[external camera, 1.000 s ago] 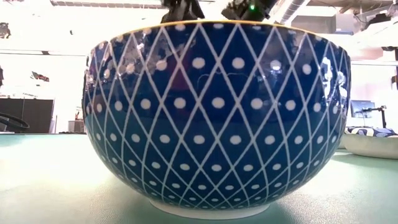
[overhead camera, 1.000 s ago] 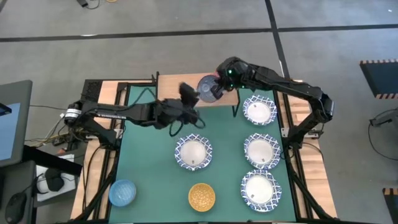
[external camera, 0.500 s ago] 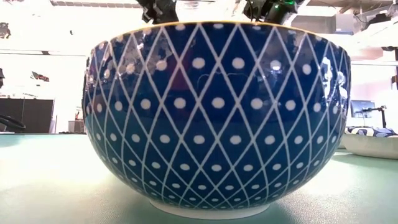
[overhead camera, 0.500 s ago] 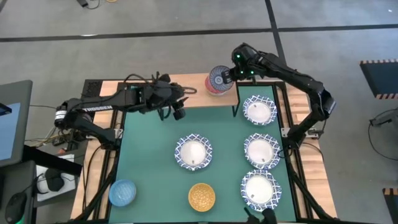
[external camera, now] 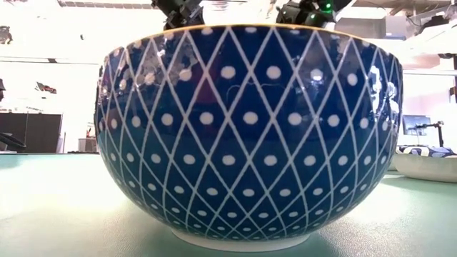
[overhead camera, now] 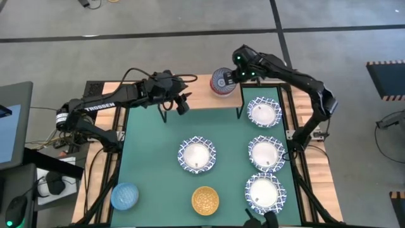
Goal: Place and stack bowls onto a shelf
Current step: Stack the blue bowl on top of the red bowl on the shelf, then stack the light blue bowl on top of the blue bowl on the shelf
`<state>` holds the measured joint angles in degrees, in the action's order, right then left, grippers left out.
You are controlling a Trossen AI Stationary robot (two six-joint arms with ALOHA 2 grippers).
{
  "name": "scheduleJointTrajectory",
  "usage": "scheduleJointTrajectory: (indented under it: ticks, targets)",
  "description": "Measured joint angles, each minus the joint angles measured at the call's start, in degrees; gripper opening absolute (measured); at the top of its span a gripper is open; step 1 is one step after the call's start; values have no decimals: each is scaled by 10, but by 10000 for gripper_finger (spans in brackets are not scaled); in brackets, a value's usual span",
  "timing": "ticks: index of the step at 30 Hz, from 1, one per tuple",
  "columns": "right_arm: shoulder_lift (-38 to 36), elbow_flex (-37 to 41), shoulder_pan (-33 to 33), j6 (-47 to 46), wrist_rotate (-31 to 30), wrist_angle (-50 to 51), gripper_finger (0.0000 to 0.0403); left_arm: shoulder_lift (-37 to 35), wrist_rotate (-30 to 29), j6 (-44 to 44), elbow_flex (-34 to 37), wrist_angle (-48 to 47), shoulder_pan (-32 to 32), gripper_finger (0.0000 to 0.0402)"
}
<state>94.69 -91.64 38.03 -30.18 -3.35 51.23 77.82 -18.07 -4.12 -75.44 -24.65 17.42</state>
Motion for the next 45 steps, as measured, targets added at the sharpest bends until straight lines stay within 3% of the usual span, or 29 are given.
scheduleJointTrajectory:
  ticks: [9,23,28,35,45]
  targets:
    - [12,-1,-9,1,1,-20,74,0,-4,9,0,-14,3,144]
    - [-4,0,2,0,39,-21,229,-33,-4,56,1,-63,-2,144]
    - [-4,0,-9,35,31,1,231,-76,-12,109,1,-117,-3,144]
    - [-6,0,-42,84,4,-46,225,-94,-31,240,1,-275,-7,144]
    - [-84,0,-40,102,4,-80,225,-94,-42,397,1,-428,-99,144]
